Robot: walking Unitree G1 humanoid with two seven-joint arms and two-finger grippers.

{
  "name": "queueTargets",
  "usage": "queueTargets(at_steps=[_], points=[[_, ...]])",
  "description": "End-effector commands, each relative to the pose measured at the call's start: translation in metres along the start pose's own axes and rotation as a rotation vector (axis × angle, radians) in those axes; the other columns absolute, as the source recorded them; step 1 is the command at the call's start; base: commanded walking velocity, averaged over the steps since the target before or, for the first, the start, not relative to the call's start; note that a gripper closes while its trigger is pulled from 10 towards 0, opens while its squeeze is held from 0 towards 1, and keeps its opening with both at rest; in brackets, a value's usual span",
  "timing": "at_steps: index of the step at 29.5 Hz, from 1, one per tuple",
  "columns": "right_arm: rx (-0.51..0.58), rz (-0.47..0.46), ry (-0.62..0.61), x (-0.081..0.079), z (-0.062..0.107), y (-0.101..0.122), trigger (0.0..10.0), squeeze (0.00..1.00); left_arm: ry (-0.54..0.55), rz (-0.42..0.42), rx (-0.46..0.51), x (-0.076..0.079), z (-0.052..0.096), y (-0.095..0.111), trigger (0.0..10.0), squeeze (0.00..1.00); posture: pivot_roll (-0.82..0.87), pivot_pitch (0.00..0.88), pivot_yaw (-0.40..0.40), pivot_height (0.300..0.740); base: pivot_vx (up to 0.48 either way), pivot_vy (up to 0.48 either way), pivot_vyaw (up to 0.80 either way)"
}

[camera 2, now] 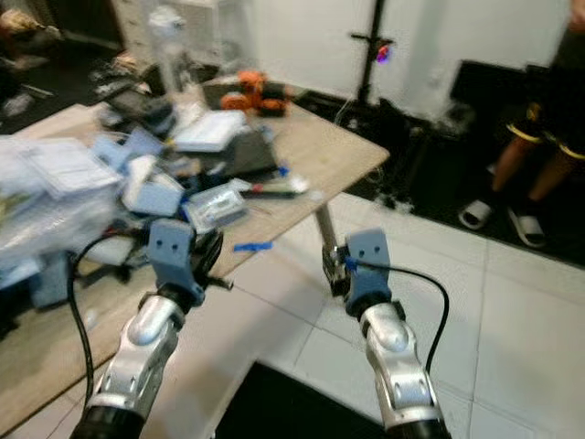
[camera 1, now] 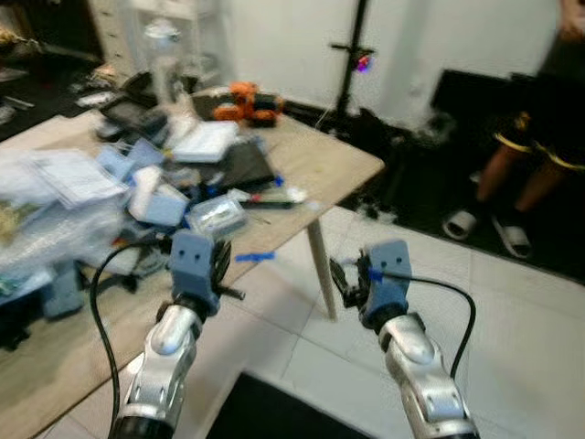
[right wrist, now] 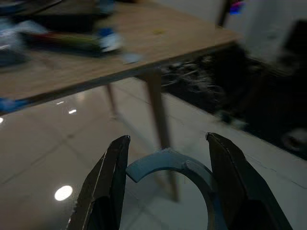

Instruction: Picking trash to rubbish bin

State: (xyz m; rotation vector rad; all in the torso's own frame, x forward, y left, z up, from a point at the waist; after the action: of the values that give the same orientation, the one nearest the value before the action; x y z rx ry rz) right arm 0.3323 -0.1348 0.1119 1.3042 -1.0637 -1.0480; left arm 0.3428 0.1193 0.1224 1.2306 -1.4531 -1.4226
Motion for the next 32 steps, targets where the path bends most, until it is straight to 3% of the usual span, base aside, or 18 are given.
queueTargets(at_steps=[1,15,32], points=[[-0.002,0.001,0.004,-0.002,0.001,-0.003,10.0,0.00,-0.013,0.008,-0.001,0.002,0.002,-0.001,10.0,0.00,-0.02,0.071,0.024,0.740,0.000,0.000,-0.80],[-0.018,0.009,0.056,-0.014,0.001,-0.009,10.0,0.00,-0.065,0.024,0.003,0.010,0.001,0.000,10.0,0.00,-0.02,0.066,0.024,0.740,0.000,0.000,-0.80],[-0.034,0.011,0.050,-0.012,0.000,-0.014,10.0,0.00,-0.069,0.017,0.004,0.011,0.001,0.002,10.0,0.00,-0.02,0.068,0.023,0.740,0.000,0.000,-0.80]])
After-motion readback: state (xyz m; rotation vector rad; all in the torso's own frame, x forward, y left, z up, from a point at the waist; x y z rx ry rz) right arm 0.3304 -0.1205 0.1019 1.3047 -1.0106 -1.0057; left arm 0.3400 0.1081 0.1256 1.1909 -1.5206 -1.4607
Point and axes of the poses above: a point about 5 cm out from each wrist's last joint towards the gripper, its own z axis pointing back from the gripper into the wrist, its own y axis along the axis of the wrist's last joint, x = y × z, the point moved 4 cm from there along -z, pointing out of the wrist towards the gripper, and after that the axes turned 5 degrees about -z, right-handed, at the moved point
